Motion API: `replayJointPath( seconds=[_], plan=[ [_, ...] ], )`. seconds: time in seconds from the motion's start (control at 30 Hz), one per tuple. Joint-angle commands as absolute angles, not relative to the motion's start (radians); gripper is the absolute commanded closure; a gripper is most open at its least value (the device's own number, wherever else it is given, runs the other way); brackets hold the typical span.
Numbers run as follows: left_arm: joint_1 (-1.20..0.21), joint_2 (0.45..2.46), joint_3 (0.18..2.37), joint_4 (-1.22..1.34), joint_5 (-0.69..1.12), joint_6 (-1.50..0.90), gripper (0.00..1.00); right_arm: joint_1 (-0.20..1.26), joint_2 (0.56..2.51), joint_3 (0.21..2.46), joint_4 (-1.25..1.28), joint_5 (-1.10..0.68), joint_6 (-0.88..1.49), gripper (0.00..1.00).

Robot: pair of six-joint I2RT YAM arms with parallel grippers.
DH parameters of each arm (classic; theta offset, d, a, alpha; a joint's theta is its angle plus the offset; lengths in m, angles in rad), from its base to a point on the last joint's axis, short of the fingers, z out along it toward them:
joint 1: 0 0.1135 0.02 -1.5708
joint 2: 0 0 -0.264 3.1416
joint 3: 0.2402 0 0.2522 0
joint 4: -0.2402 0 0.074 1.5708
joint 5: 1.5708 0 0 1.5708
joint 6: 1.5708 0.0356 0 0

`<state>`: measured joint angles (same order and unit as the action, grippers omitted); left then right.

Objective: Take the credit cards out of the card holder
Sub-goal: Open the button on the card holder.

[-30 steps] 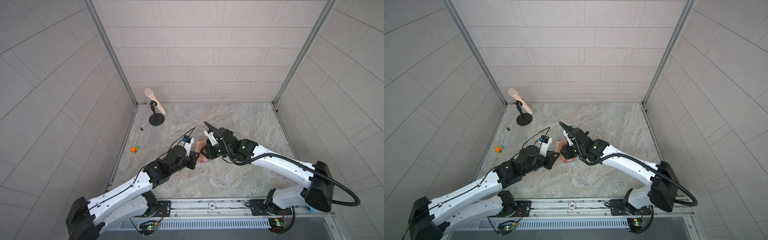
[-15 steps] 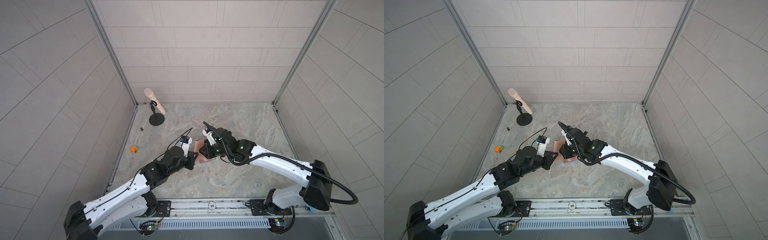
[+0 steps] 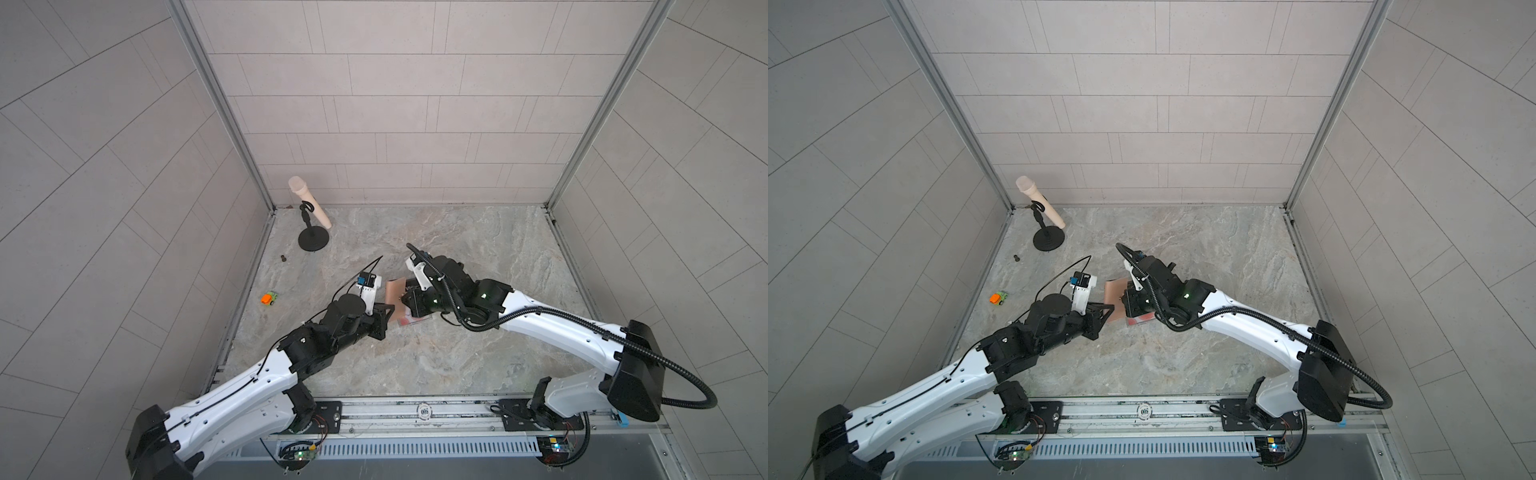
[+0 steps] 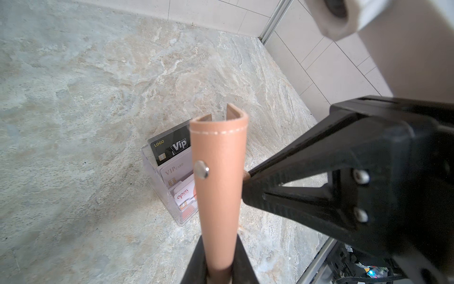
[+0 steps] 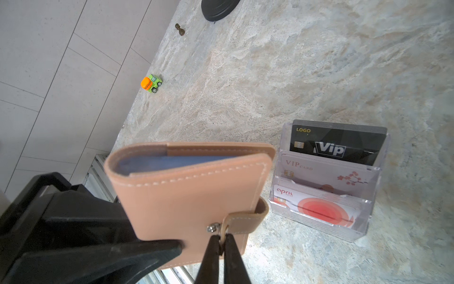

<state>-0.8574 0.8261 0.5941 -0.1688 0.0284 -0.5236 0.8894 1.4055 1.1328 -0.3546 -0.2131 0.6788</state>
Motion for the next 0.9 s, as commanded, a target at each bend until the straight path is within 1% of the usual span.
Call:
replayJointPath(
  seconds=[0.0, 0.17, 0.37, 0.53, 0.87],
  plan=[
    [-0.858, 0.816, 0.587, -0.085, 0.054, -0.522, 1.00, 0.887, 1.379, 1.127, -0.373, -0.166, 0.671, 0.95],
    [-0.824, 0.820, 0.565, -0.055, 0.073, -0.523, 1.00, 0.868, 1.377, 1.125, -0.383, -0.179, 0.658, 1.00],
    [-0.769, 0.803, 0.551, -0.038, 0.145, -0.522, 1.00, 0.844, 1.358, 1.103, -0.378, -0.227, 0.641, 1.00],
    [-0.728, 0.794, 0.551, -0.021, 0.254, -0.507, 1.00, 0.811, 1.325, 1.068, -0.374, -0.266, 0.625, 1.00],
    [-0.696, 0.820, 0.563, 0.071, 0.453, -0.505, 1.00, 0.718, 1.223, 0.975, -0.334, -0.364, 0.615, 0.91]
  ],
)
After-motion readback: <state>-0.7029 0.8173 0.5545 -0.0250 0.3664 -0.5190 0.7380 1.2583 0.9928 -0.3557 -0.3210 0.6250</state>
